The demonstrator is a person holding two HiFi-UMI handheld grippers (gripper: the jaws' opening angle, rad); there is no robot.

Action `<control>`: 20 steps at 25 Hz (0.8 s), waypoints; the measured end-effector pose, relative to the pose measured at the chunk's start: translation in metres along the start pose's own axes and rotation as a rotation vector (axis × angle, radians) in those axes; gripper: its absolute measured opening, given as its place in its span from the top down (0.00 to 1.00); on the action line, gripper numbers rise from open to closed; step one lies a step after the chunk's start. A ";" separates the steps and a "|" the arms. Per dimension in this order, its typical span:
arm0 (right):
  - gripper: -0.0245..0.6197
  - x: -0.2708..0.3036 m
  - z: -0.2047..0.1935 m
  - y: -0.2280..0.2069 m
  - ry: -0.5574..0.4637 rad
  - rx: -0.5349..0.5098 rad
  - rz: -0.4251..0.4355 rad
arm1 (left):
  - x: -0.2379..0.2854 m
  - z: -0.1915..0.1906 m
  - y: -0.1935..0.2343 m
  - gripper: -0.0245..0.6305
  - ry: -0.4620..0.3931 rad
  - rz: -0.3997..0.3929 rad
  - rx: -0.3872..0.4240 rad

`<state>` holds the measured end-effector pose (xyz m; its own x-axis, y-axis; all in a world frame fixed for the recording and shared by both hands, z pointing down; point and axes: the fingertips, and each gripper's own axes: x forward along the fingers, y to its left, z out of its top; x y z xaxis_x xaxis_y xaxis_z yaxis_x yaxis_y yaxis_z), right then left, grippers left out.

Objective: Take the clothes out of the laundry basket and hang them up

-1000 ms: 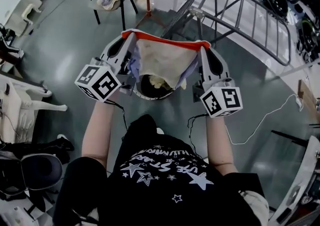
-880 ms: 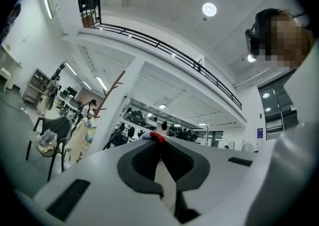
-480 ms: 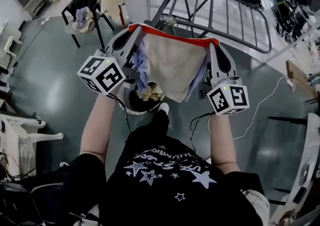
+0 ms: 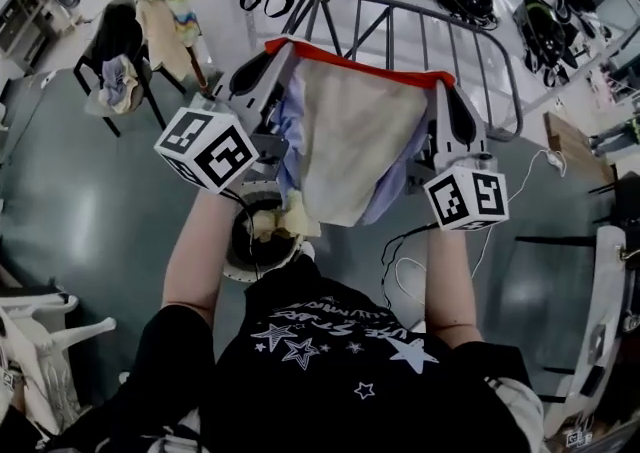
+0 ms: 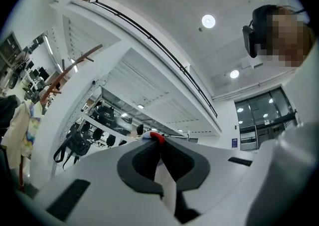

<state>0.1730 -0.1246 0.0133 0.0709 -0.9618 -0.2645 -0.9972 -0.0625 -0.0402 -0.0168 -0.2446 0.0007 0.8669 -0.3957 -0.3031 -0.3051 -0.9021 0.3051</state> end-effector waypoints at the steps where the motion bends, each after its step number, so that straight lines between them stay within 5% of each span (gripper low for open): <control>1: 0.93 0.015 0.000 -0.007 -0.002 -0.006 -0.008 | 0.014 0.002 0.009 0.93 -0.008 -0.004 -0.005; 12: 0.93 0.128 -0.002 -0.073 -0.043 -0.039 -0.076 | 0.128 0.016 0.077 0.93 -0.011 -0.011 0.022; 20: 0.93 0.208 -0.002 -0.121 -0.035 -0.036 -0.024 | 0.204 0.031 0.115 0.93 -0.014 0.024 0.074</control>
<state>0.3088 -0.3181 -0.0348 0.0948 -0.9500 -0.2974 -0.9954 -0.0955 -0.0123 0.1124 -0.4343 -0.0541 0.8534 -0.4197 -0.3091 -0.3550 -0.9023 0.2447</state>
